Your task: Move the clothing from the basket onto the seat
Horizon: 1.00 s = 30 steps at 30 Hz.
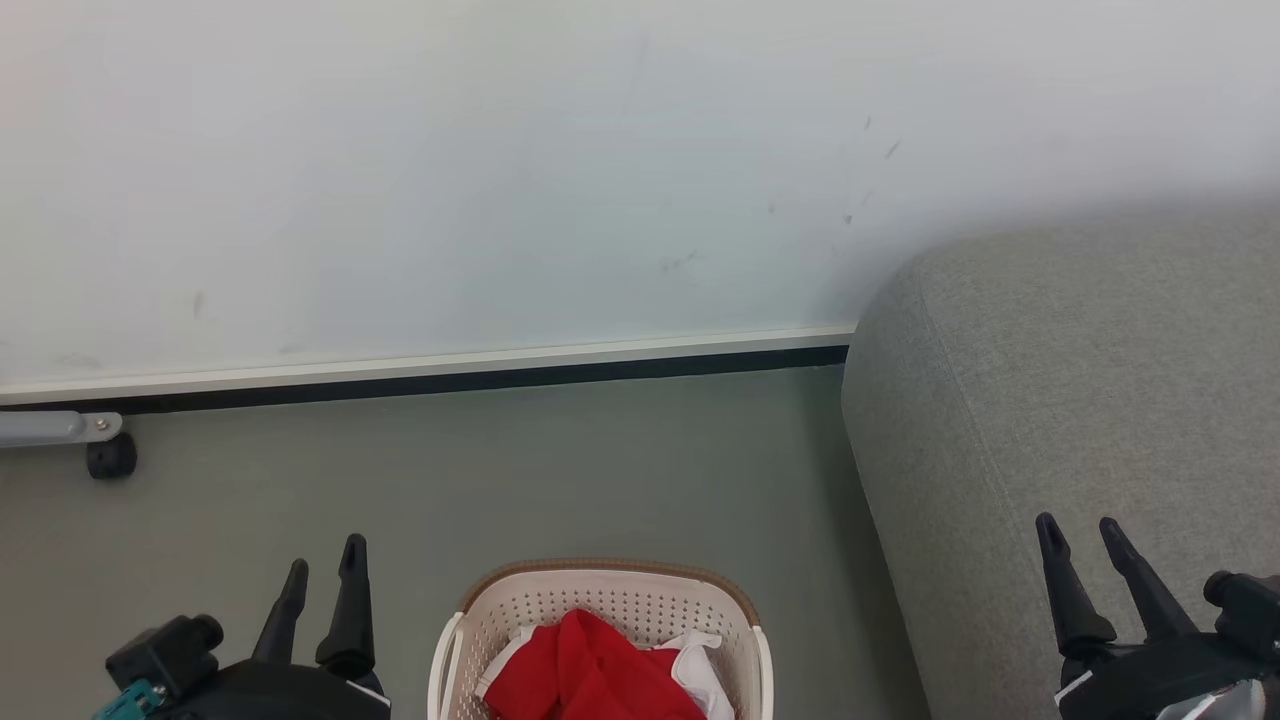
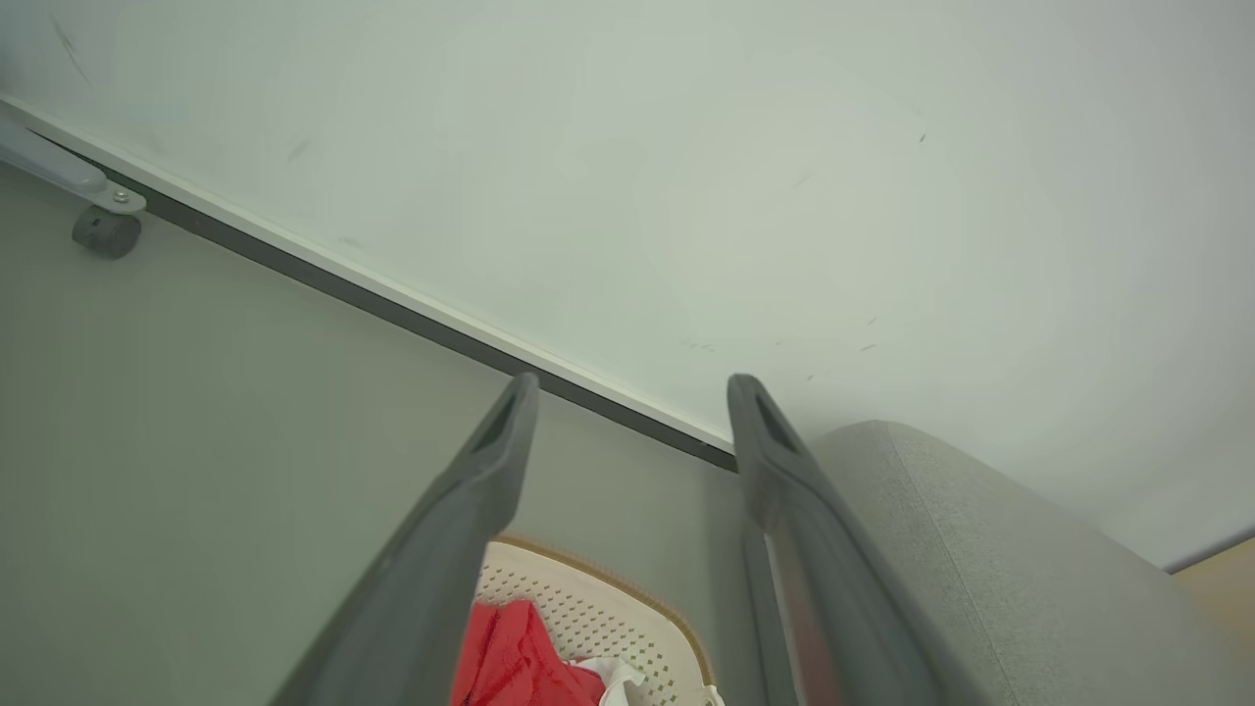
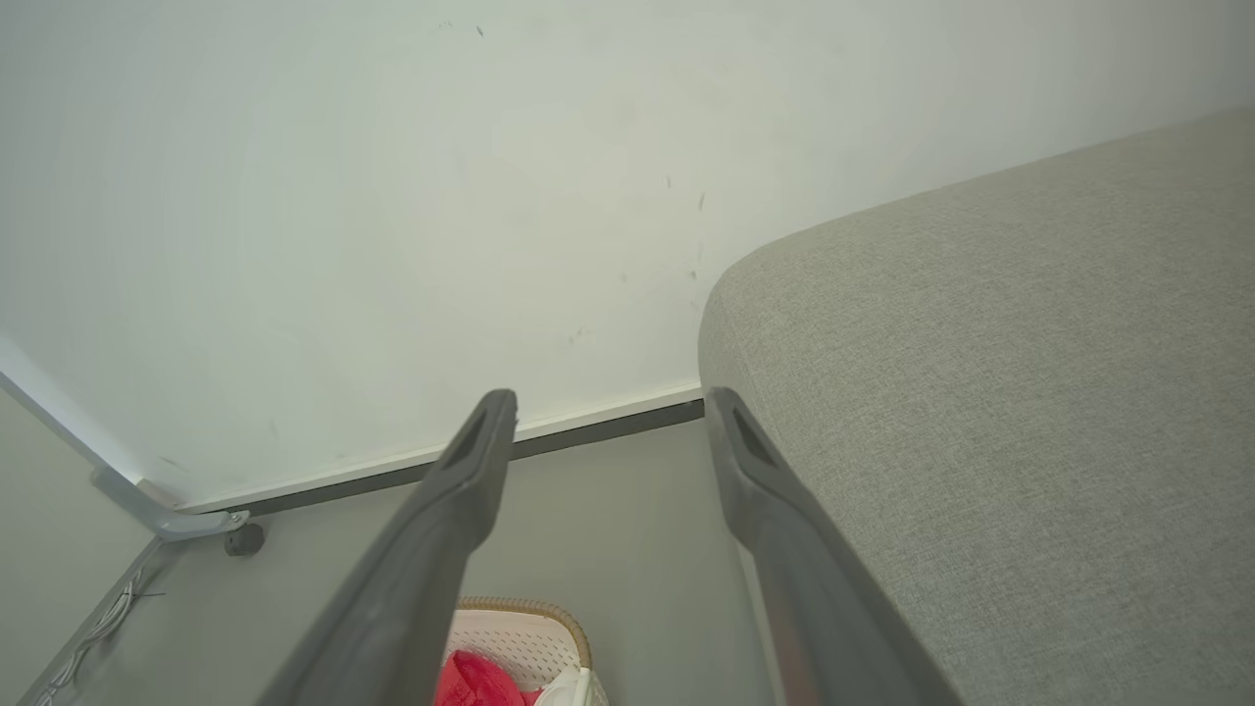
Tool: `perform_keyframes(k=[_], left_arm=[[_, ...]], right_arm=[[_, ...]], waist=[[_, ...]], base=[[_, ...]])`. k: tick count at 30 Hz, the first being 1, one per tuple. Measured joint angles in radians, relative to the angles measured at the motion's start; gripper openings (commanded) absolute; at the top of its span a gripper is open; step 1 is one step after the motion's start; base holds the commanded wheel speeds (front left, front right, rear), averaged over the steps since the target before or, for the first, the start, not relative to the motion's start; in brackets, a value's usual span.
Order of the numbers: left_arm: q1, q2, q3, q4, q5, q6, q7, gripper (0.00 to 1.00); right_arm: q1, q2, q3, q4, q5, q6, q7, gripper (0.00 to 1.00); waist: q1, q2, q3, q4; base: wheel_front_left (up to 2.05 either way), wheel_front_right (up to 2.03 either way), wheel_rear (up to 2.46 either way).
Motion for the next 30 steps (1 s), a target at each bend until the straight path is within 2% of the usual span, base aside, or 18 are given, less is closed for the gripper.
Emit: perform_keyframes(k=[18, 30], left_arm=[[0.001, 0.033, -0.048, 0.002, 0.231, 0.014, -0.067, 1.00], [0.015, 0.042, -0.068, 0.017, 0.340, 0.020, -0.110, 1.00]], right_arm=[[-0.020, -0.058, 0.067, 0.021, -0.232, 0.000, -0.067, 1.00], [-0.030, -0.067, 0.080, 0.038, -0.308, 0.010, -0.109, 1.00]], waist=[[0.0000, 0.0000, 0.000, -0.011], [0.0000, 0.0000, -0.002, -0.020]], base=[[0.00, 0.00, 0.00], [0.00, 0.00, 0.00]])
